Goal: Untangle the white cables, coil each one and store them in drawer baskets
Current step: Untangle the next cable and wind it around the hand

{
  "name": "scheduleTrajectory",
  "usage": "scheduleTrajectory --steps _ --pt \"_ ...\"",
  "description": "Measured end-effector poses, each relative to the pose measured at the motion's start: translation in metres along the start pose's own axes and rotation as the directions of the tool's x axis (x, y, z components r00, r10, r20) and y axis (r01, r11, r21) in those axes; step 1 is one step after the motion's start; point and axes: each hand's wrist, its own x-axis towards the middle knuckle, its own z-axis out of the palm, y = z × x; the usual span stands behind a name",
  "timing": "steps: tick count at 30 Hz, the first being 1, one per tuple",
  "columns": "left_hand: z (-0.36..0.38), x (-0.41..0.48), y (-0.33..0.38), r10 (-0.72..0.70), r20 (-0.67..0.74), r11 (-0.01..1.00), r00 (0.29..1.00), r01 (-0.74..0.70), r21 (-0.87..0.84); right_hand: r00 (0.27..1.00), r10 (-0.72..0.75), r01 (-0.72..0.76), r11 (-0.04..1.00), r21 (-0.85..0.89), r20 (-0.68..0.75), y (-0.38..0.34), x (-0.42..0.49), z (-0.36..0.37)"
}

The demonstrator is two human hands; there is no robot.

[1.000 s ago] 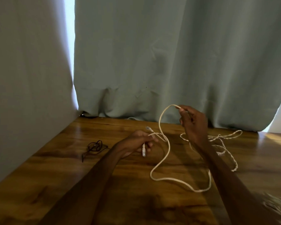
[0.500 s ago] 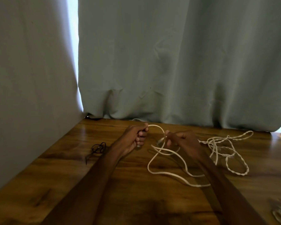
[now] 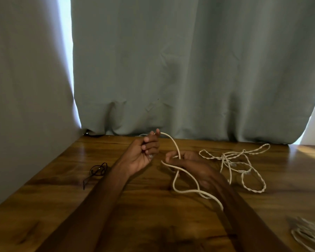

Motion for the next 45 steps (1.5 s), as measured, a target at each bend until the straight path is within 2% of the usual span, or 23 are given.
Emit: scheduleTrajectory --steps 2,4,7,10,14,16,19,21,23,27,30,33,35,37,39,42,43,45 --pt "0.001 0.003 -0.002 -0.001 0.069 0.998 0.998 0.006 -0.061 1.000 0.014 -0.008 0.973 -0.229 0.023 0.007 -0.002 0.006" --pt "0.004 0.003 -0.001 0.019 0.112 0.996 0.993 -0.009 -0.087 0.999 -0.037 0.032 0.911 -0.411 -0.003 0.013 0.000 0.011" --pt "0.010 0.003 -0.001 0.061 0.132 0.998 0.989 -0.059 -0.019 0.999 -0.042 0.029 0.890 -0.456 -0.018 0.014 0.002 0.022" --pt "0.014 0.000 -0.002 0.093 0.131 0.995 0.987 -0.085 -0.061 0.999 -0.021 0.001 0.884 -0.468 -0.037 0.019 0.002 0.030" --pt "0.025 -0.009 -0.007 0.000 0.259 1.000 0.966 0.002 -0.007 0.999 -0.018 -0.003 0.857 -0.515 -0.037 0.020 0.001 0.031" --pt "0.029 -0.012 -0.011 -0.077 0.326 0.996 0.942 0.058 0.069 0.996 -0.070 0.025 0.810 -0.586 -0.053 0.019 0.002 0.028" --pt "0.037 -0.011 -0.020 -0.150 0.373 0.978 0.915 0.083 0.190 0.971 -0.236 0.155 0.705 -0.692 -0.023 0.020 0.003 0.020" --pt "0.041 -0.008 -0.022 -0.135 0.353 0.975 0.926 0.060 0.214 0.980 -0.197 0.140 0.665 -0.733 0.008 0.020 0.002 0.018" --pt "0.038 -0.004 -0.019 -0.055 0.315 0.982 0.947 -0.006 0.191 0.989 -0.134 0.128 0.612 -0.781 0.058 0.018 -0.001 0.020" --pt "0.017 0.006 -0.009 0.130 0.131 0.972 0.983 -0.152 0.179 0.983 -0.099 0.183 0.534 -0.826 0.154 0.015 -0.005 0.027" --pt "0.005 0.011 -0.008 0.244 -0.024 0.933 0.969 -0.228 0.278 0.966 -0.121 0.259 0.540 -0.801 0.230 0.010 -0.011 0.033" --pt "-0.002 0.013 -0.007 0.307 -0.098 0.874 0.946 -0.240 0.423 0.964 -0.148 0.264 0.625 -0.734 0.220 0.004 -0.014 0.034" --pt "-0.007 0.014 -0.005 0.339 -0.120 0.813 0.933 -0.226 0.537 0.975 -0.066 0.176 0.805 -0.567 0.210 -0.001 -0.018 0.033" --pt "-0.011 0.015 -0.005 0.388 -0.116 0.708 0.914 -0.215 0.673 0.965 0.078 0.006 0.949 -0.314 0.251 -0.010 -0.025 0.031" --pt "-0.017 0.013 -0.008 0.457 -0.070 0.503 0.887 -0.192 0.843 0.945 0.135 -0.060 0.966 -0.250 0.296 -0.017 -0.031 0.027" --pt "-0.030 0.000 -0.013 0.480 0.035 0.085 0.877 -0.086 0.993 0.933 0.130 -0.081 0.984 -0.156 0.336 -0.029 -0.034 0.016" --pt "-0.035 -0.004 -0.014 0.455 0.056 -0.013 0.889 -0.056 0.998 0.932 0.130 -0.095 0.988 -0.119 0.338 -0.032 -0.034 0.011" --pt "-0.040 -0.009 -0.013 0.415 0.064 -0.110 0.907 -0.019 0.994 0.955 0.107 -0.062 0.984 -0.167 0.278 -0.036 -0.034 0.001"
